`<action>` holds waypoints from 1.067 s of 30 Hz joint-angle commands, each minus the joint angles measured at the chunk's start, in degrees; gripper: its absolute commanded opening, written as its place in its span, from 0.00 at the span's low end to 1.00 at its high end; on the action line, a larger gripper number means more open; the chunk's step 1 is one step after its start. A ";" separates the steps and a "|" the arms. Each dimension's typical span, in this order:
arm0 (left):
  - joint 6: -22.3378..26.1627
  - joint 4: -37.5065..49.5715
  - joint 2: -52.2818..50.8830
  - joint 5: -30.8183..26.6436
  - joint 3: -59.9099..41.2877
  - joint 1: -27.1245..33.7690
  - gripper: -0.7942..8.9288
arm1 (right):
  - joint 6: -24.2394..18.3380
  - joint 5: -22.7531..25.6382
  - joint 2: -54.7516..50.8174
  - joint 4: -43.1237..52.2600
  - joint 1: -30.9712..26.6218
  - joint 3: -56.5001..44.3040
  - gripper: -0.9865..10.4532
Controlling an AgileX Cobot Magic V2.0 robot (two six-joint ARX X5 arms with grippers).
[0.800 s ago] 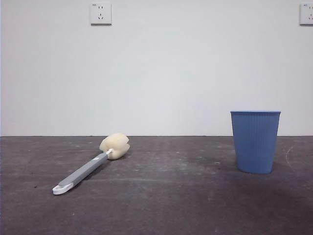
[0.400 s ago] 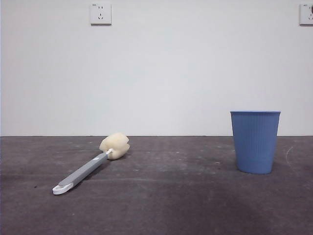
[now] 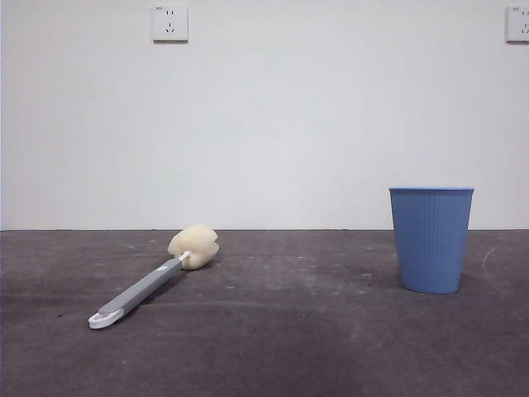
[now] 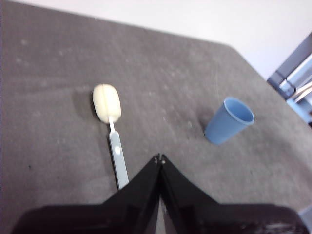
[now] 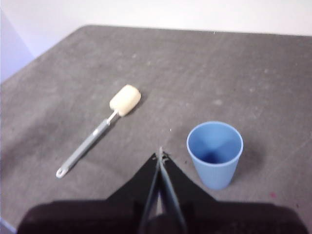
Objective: Pick up the cup brush,pick up the cup,insert the brush into the cup,clean the cup,put the cup brush back,put the cup back to the fixed position on the table
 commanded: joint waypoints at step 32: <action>4.35 -3.76 7.28 1.95 4.87 -6.82 0.70 | -2.69 -0.09 1.03 -6.64 0.11 1.66 0.59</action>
